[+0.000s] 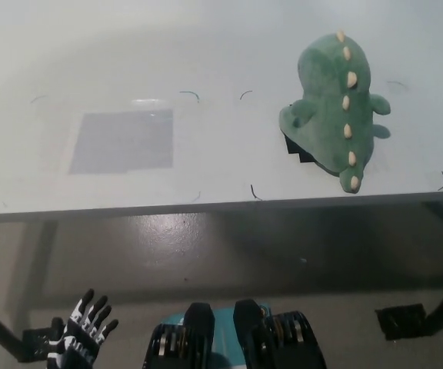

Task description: Use both hands to pick up a dinasour on the right side and move it to the left side

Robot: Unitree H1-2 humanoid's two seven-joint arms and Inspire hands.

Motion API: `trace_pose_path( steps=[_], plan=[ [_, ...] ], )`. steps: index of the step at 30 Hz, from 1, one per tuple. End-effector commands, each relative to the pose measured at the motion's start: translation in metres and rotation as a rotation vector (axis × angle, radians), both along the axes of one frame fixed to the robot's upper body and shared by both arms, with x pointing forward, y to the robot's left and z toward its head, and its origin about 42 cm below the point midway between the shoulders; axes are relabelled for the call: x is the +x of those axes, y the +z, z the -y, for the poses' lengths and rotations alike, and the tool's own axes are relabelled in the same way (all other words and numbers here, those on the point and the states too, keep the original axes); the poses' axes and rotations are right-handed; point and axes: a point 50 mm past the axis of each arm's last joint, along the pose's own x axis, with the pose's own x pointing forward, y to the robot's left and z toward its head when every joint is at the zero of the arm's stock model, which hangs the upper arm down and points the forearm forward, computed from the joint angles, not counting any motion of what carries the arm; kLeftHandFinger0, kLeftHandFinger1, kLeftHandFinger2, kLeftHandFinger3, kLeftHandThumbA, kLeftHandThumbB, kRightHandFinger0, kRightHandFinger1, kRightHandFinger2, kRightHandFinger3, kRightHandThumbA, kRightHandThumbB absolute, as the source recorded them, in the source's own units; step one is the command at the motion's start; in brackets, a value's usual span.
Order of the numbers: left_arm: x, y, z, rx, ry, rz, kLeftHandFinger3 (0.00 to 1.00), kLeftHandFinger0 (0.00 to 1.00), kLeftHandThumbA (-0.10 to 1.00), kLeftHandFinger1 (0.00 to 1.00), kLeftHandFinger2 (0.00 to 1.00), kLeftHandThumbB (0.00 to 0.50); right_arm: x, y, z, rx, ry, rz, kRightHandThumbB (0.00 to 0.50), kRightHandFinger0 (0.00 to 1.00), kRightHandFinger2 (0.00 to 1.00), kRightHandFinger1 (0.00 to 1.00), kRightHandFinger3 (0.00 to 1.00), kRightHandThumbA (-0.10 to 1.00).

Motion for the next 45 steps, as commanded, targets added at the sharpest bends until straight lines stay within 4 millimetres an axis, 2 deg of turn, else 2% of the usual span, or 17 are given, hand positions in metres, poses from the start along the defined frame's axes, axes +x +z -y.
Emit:
trace_pose_path(
  steps=[1, 2, 7, 9, 11, 13, 14, 21, 23, 27, 31, 34, 35, 39, 43, 44, 45],
  plan=[
    [-0.001, 0.018, 0.004, 0.013, -0.011, 0.096, 1.00, 1.00, 1.00, 1.00, 1.00, 0.233, 0.005, 0.019, -0.002, -0.004, 0.024, 0.105, 0.221, 1.00, 1.00, 1.00, 1.00, 1.00],
    [-0.001, 0.023, 0.004, 0.014, -0.010, 0.111, 1.00, 1.00, 1.00, 1.00, 1.00, 0.237, 0.005, 0.021, -0.003, -0.002, 0.028, 0.108, 0.239, 1.00, 1.00, 1.00, 1.00, 1.00],
    [0.001, 0.036, 0.006, 0.015, -0.009, 0.145, 1.00, 1.00, 1.00, 1.00, 1.00, 0.239, 0.010, 0.032, -0.009, 0.031, 0.031, 0.139, 0.258, 1.00, 1.00, 1.00, 1.00, 0.97],
    [0.002, 0.042, 0.006, 0.013, -0.007, 0.164, 1.00, 1.00, 1.00, 1.00, 1.00, 0.218, 0.012, 0.038, -0.010, 0.033, 0.039, 0.156, 0.259, 1.00, 1.00, 1.00, 1.00, 0.95],
    [0.005, 0.050, 0.006, 0.020, -0.010, 0.190, 1.00, 1.00, 1.00, 1.00, 1.00, 0.213, 0.015, 0.044, -0.014, 0.034, 0.048, 0.209, 0.226, 1.00, 1.00, 1.00, 1.00, 0.93],
    [0.008, 0.058, 0.008, 0.021, -0.017, 0.209, 1.00, 1.00, 1.00, 1.00, 1.00, 0.214, 0.018, 0.052, -0.017, 0.041, 0.053, 0.237, 0.234, 1.00, 1.00, 1.00, 1.00, 0.90],
    [0.013, 0.067, 0.010, 0.015, -0.021, 0.225, 1.00, 1.00, 1.00, 1.00, 1.00, 0.225, 0.021, 0.059, -0.019, 0.032, 0.057, 0.262, 0.254, 1.00, 1.00, 1.00, 1.00, 0.93],
    [0.038, 0.107, 0.023, 0.006, -0.069, 0.315, 1.00, 1.00, 1.00, 1.00, 1.00, 0.239, 0.039, 0.088, -0.032, 0.048, 0.074, 0.348, 0.236, 1.00, 1.00, 1.00, 1.00, 0.91],
    [0.050, 0.120, 0.027, 0.006, -0.091, 0.360, 1.00, 1.00, 1.00, 1.00, 1.00, 0.212, 0.045, 0.096, -0.033, 0.036, 0.088, 0.377, 0.238, 1.00, 1.00, 1.00, 1.00, 0.94],
    [0.070, 0.145, 0.038, 0.008, -0.105, 0.408, 1.00, 1.00, 1.00, 1.00, 1.00, 0.213, 0.056, 0.107, -0.035, 0.012, 0.099, 0.415, 0.229, 1.00, 1.00, 1.00, 1.00, 0.98],
    [0.093, 0.163, 0.045, 0.016, -0.134, 0.464, 1.00, 1.00, 1.00, 1.00, 1.00, 0.227, 0.064, 0.118, -0.036, 0.005, 0.102, 0.420, 0.254, 1.00, 1.00, 1.00, 1.00, 1.00],
    [0.106, 0.172, 0.051, 0.027, -0.136, 0.474, 1.00, 1.00, 1.00, 1.00, 1.00, 0.265, 0.067, 0.125, -0.035, -0.012, 0.096, 0.414, 0.270, 1.00, 1.00, 1.00, 1.00, 1.00],
    [0.120, 0.182, 0.057, 0.045, -0.152, 0.494, 1.00, 1.00, 1.00, 1.00, 1.00, 0.293, 0.075, 0.134, -0.035, -0.005, 0.098, 0.426, 0.269, 1.00, 1.00, 1.00, 1.00, 1.00],
    [0.144, 0.196, 0.067, 0.055, -0.168, 0.516, 1.00, 1.00, 1.00, 1.00, 1.00, 0.278, 0.092, 0.147, -0.034, -0.013, 0.090, 0.449, 0.301, 1.00, 1.00, 1.00, 1.00, 0.96],
    [0.167, 0.206, 0.072, 0.055, -0.187, 0.518, 1.00, 1.00, 1.00, 1.00, 1.00, 0.300, 0.110, 0.160, -0.037, -0.033, 0.084, 0.478, 0.319, 1.00, 1.00, 1.00, 1.00, 0.97],
    [0.179, 0.210, 0.081, 0.043, -0.216, 0.519, 1.00, 1.00, 1.00, 1.00, 1.00, 0.294, 0.119, 0.165, -0.038, -0.055, 0.063, 0.487, 0.349, 1.00, 1.00, 1.00, 1.00, 0.98],
    [0.182, 0.211, 0.085, 0.047, -0.221, 0.519, 1.00, 1.00, 1.00, 1.00, 1.00, 0.306, 0.120, 0.166, -0.038, -0.049, 0.063, 0.485, 0.345, 1.00, 1.00, 1.00, 1.00, 0.97]
  ],
)
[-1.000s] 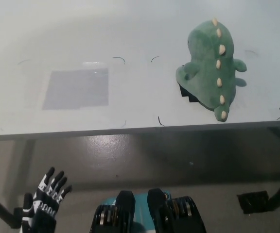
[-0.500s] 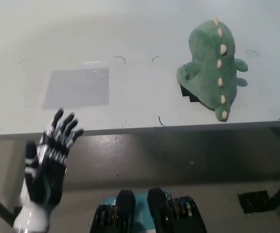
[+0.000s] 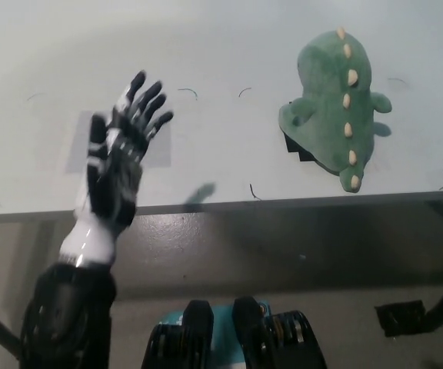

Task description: Use both hands to pick up a dinasour on the right side and move it to the left side

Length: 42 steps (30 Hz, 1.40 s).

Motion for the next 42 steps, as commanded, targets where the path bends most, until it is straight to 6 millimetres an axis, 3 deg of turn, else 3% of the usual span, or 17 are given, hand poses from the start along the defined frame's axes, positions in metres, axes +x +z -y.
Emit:
trace_pose_path(
  steps=[1, 3, 4, 9, 11, 14, 15, 19, 20, 24, 28, 32, 34, 36, 38, 42],
  plan=[
    [0.019, 0.017, 0.015, 0.012, -0.023, 0.028, 1.00, 1.00, 1.00, 1.00, 1.00, 0.287, 0.015, 0.020, 0.004, -0.026, -0.058, 0.030, 0.350, 1.00, 1.00, 1.00, 1.00, 0.95],
    [0.034, 0.021, 0.019, 0.017, -0.026, 0.032, 1.00, 1.00, 1.00, 1.00, 1.00, 0.286, 0.027, 0.026, 0.005, -0.032, -0.055, 0.034, 0.360, 1.00, 1.00, 1.00, 1.00, 0.94],
    [0.037, 0.019, 0.021, 0.024, -0.024, 0.029, 1.00, 1.00, 1.00, 1.00, 1.00, 0.313, 0.029, 0.026, 0.005, -0.035, -0.057, 0.022, 0.374, 1.00, 1.00, 1.00, 1.00, 0.93],
    [0.061, 0.024, 0.037, -0.012, -0.049, -0.001, 1.00, 0.98, 1.00, 1.00, 1.00, 0.290, 0.045, 0.030, -0.002, -0.032, -0.074, 0.034, 0.326, 1.00, 1.00, 1.00, 1.00, 0.93],
    [0.072, 0.029, 0.043, -0.019, -0.059, -0.012, 1.00, 1.00, 1.00, 1.00, 1.00, 0.313, 0.056, 0.034, -0.006, -0.036, -0.080, 0.047, 0.287, 1.00, 1.00, 1.00, 1.00, 0.93],
    [0.085, 0.032, 0.053, 0.002, -0.066, -0.020, 1.00, 0.98, 1.00, 1.00, 1.00, 0.370, 0.066, 0.041, -0.009, -0.037, -0.095, 0.046, 0.273, 1.00, 1.00, 1.00, 1.00, 0.92],
    [0.088, 0.034, 0.056, 0.005, -0.081, -0.024, 1.00, 1.00, 1.00, 1.00, 1.00, 0.340, 0.071, 0.042, -0.009, -0.032, -0.094, 0.048, 0.272, 1.00, 1.00, 1.00, 1.00, 0.88],
    [0.101, 0.043, 0.070, 0.029, -0.115, -0.042, 1.00, 1.00, 1.00, 1.00, 1.00, 0.301, 0.094, 0.050, -0.007, -0.029, -0.093, 0.033, 0.293, 1.00, 1.00, 1.00, 1.00, 0.87],
    [0.104, 0.045, 0.073, 0.032, -0.108, -0.049, 1.00, 1.00, 1.00, 1.00, 1.00, 0.274, 0.099, 0.050, -0.007, -0.031, -0.101, 0.025, 0.272, 1.00, 1.00, 1.00, 1.00, 0.86],
    [0.120, 0.055, 0.089, 0.077, -0.110, -0.068, 1.00, 1.00, 1.00, 1.00, 1.00, 0.315, 0.118, 0.047, -0.006, -0.037, -0.109, -0.008, 0.217, 1.00, 1.00, 1.00, 1.00, 0.89],
    [0.134, 0.056, 0.102, 0.108, -0.114, -0.097, 1.00, 1.00, 1.00, 1.00, 1.00, 0.290, 0.136, 0.040, -0.010, -0.068, -0.122, -0.034, 0.169, 1.00, 1.00, 1.00, 1.00, 1.00],
    [0.145, 0.056, 0.112, 0.102, -0.124, -0.123, 1.00, 1.00, 1.00, 1.00, 1.00, 0.285, 0.148, 0.038, -0.012, -0.064, -0.124, -0.050, 0.111, 1.00, 1.00, 1.00, 1.00, 1.00],
    [0.148, 0.055, 0.116, 0.105, -0.124, -0.130, 1.00, 1.00, 1.00, 1.00, 1.00, 0.282, 0.152, 0.037, -0.013, -0.065, -0.129, -0.060, 0.103, 1.00, 1.00, 1.00, 1.00, 1.00],
    [0.156, 0.055, 0.122, 0.133, -0.120, -0.149, 1.00, 1.00, 1.00, 1.00, 1.00, 0.226, 0.162, 0.037, -0.014, -0.061, -0.131, -0.077, 0.094, 1.00, 1.00, 1.00, 1.00, 1.00],
    [0.161, 0.052, 0.126, 0.134, -0.117, -0.173, 1.00, 1.00, 1.00, 1.00, 1.00, 0.216, 0.167, 0.036, -0.013, -0.060, -0.127, -0.094, 0.088, 1.00, 1.00, 1.00, 1.00, 1.00],
    [0.170, 0.043, 0.133, 0.123, -0.116, -0.233, 1.00, 1.00, 1.00, 1.00, 1.00, 0.269, 0.175, 0.025, -0.015, -0.065, -0.123, -0.139, 0.082, 1.00, 1.00, 1.00, 1.00, 1.00]
  ],
)
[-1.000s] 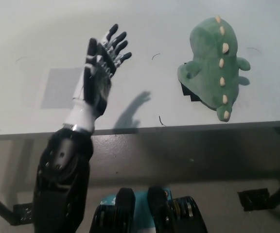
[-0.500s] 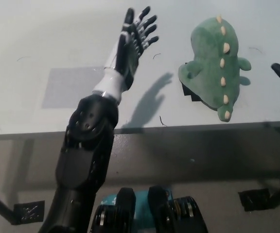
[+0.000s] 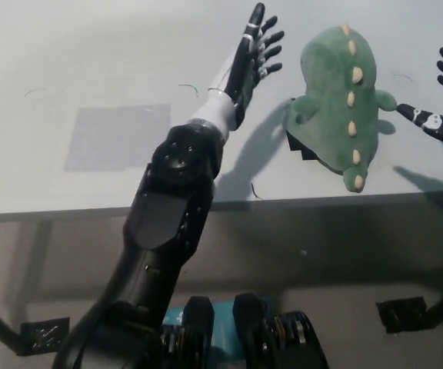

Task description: Use both hands to pick up a dinasour on the right side and move it to the left side

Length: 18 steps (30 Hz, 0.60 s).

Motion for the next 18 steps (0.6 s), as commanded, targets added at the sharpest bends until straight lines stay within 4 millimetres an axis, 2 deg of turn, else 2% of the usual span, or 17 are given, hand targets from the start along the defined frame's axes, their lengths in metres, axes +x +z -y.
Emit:
trace_pose_path(
  steps=[1, 7, 10, 11, 14, 16, 18],
  plan=[
    [0.006, 0.029, 0.019, -0.054, 0.015, 0.061, 1.00, 1.00, 1.00, 1.00, 1.00, 0.267, 0.012, 0.018, -0.007, -0.017, 0.010, 0.061, 0.084, 1.00, 1.00, 1.00, 1.00, 1.00],
    [0.006, 0.017, 0.032, -0.072, 0.015, 0.041, 1.00, 0.99, 1.00, 1.00, 1.00, 0.214, 0.014, 0.002, -0.011, 0.001, 0.001, 0.018, 0.075, 1.00, 1.00, 1.00, 1.00, 1.00],
    [0.007, 0.012, 0.033, -0.076, 0.013, 0.021, 1.00, 0.97, 1.00, 1.00, 1.00, 0.223, 0.018, -0.005, -0.013, 0.014, 0.011, 0.007, 0.113, 1.00, 1.00, 1.00, 1.00, 1.00],
    [0.008, 0.008, 0.033, -0.063, 0.015, 0.013, 1.00, 0.98, 1.00, 1.00, 1.00, 0.249, 0.021, -0.008, -0.014, 0.009, 0.013, -0.005, 0.124, 1.00, 1.00, 1.00, 1.00, 1.00],
    [0.010, 0.006, 0.033, -0.055, 0.020, 0.007, 1.00, 1.00, 1.00, 1.00, 1.00, 0.251, 0.026, -0.009, -0.014, 0.020, 0.024, -0.021, 0.138, 1.00, 1.00, 1.00, 1.00, 1.00],
    [0.010, 0.001, 0.034, -0.041, 0.022, 0.001, 1.00, 1.00, 1.00, 1.00, 1.00, 0.230, 0.030, -0.012, -0.013, 0.028, 0.027, -0.038, 0.170, 1.00, 1.00, 1.00, 1.00, 1.00],
    [0.010, -0.004, 0.034, -0.032, 0.029, -0.011, 1.00, 0.99, 1.00, 1.00, 1.00, 0.209, 0.033, -0.013, -0.012, 0.048, 0.031, -0.063, 0.145, 1.00, 1.00, 1.00, 1.00, 1.00]
  ],
)
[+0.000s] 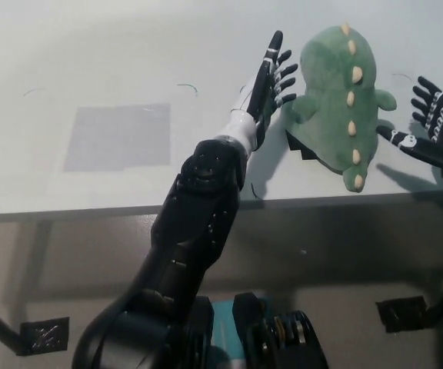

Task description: Use both hands to pick up a dinasour on the right side and move it to the left side

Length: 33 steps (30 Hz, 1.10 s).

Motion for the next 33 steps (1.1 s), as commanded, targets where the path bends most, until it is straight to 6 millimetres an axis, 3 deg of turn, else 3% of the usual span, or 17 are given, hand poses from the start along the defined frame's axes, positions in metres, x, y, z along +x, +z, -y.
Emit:
trace_pose_path(
  steps=[1, 6, 7, 10, 15, 18, 29, 33],
  plan=[
    [0.007, 0.029, 0.006, -0.002, 0.014, 0.112, 1.00, 0.99, 1.00, 1.00, 1.00, 0.215, 0.021, 0.036, -0.008, 0.018, 0.037, 0.097, 0.140, 1.00, 1.00, 1.00, 1.00, 1.00],
    [0.006, 0.019, 0.007, 0.012, -0.001, 0.087, 1.00, 0.99, 1.00, 1.00, 1.00, 0.239, 0.025, 0.032, -0.005, 0.026, 0.033, 0.081, 0.112, 1.00, 1.00, 1.00, 1.00, 1.00],
    [0.005, 0.015, 0.008, 0.014, 0.003, 0.078, 1.00, 1.00, 1.00, 1.00, 1.00, 0.241, 0.025, 0.030, -0.005, 0.029, 0.033, 0.082, 0.146, 1.00, 1.00, 1.00, 1.00, 1.00],
    [0.005, 0.012, 0.006, 0.014, 0.004, 0.076, 1.00, 1.00, 1.00, 1.00, 1.00, 0.228, 0.025, 0.030, -0.005, 0.040, 0.037, 0.085, 0.107, 1.00, 1.00, 1.00, 1.00, 1.00],
    [0.005, 0.006, 0.006, 0.048, 0.012, 0.055, 1.00, 1.00, 1.00, 1.00, 1.00, 0.282, 0.025, 0.028, -0.006, 0.056, 0.036, 0.072, 0.150, 1.00, 1.00, 1.00, 1.00, 1.00],
    [0.005, 0.000, 0.007, 0.062, 0.018, 0.024, 1.00, 1.00, 1.00, 1.00, 1.00, 0.289, 0.025, 0.023, -0.007, 0.052, 0.033, 0.053, 0.176, 1.00, 1.00, 1.00, 1.00, 1.00],
    [0.002, -0.022, 0.011, 0.113, 0.039, -0.058, 1.00, 1.00, 1.00, 1.00, 1.00, 0.265, 0.022, -0.011, -0.007, 0.055, 0.009, -0.009, 0.143, 1.00, 1.00, 1.00, 1.00, 1.00],
    [0.000, -0.024, 0.018, 0.116, 0.023, -0.064, 1.00, 1.00, 1.00, 1.00, 1.00, 0.318, 0.020, -0.017, -0.008, 0.073, 0.011, -0.017, 0.123, 1.00, 1.00, 1.00, 1.00, 1.00]
  ],
)
